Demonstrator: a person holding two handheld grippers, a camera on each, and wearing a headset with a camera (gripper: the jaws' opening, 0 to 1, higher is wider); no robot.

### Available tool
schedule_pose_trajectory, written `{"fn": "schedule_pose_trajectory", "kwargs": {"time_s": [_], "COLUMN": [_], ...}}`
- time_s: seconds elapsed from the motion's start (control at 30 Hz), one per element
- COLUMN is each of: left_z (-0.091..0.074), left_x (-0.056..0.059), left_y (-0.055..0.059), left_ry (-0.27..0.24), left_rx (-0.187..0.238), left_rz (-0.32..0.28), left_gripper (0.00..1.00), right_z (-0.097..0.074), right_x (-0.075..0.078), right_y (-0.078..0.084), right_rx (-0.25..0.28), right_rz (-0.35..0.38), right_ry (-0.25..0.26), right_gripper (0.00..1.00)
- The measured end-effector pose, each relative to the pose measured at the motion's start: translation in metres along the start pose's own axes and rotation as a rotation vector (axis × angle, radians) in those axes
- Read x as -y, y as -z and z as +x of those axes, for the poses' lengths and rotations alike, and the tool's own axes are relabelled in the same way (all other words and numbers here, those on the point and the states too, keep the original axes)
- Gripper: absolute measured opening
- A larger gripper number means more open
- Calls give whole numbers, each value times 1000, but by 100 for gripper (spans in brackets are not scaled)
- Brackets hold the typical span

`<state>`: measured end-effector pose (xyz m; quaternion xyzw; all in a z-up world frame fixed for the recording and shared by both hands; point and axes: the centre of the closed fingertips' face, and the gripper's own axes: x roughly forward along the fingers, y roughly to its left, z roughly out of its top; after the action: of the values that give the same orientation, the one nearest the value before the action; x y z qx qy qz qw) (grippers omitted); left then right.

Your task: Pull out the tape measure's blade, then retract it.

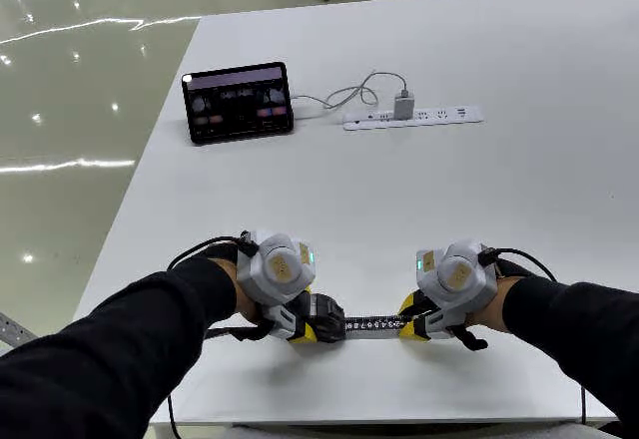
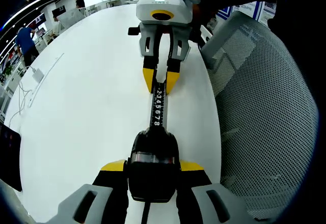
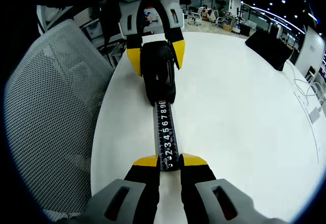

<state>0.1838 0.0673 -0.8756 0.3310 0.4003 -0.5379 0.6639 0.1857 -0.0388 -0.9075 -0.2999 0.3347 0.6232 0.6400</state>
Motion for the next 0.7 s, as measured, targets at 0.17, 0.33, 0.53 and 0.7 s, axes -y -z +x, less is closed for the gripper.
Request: {"fn": "schedule_pose_trajectory", "kwargs": {"time_s": [0.17, 0.33, 0.53, 0.7], "left_z": [0, 0, 1, 1], "left_x": [0, 0, 0, 0], "left_y": [0, 0, 0, -1], "left_ry": [3, 3, 3, 3], "left_rx": [0, -1, 1, 3], "left_rz": [-4, -6, -8, -11], "left_gripper": [32, 32, 32, 32], "right_z": [-2, -3, -6, -8], "right_x": [0, 0, 0, 0], "right_y": [2, 4, 7, 9], "right_rx": [-2, -2, -4, -5], "right_rz": [-3, -4, -14, -11], "right_ry": [3, 1, -3, 1], "right_gripper": [10, 10, 10, 10]}}
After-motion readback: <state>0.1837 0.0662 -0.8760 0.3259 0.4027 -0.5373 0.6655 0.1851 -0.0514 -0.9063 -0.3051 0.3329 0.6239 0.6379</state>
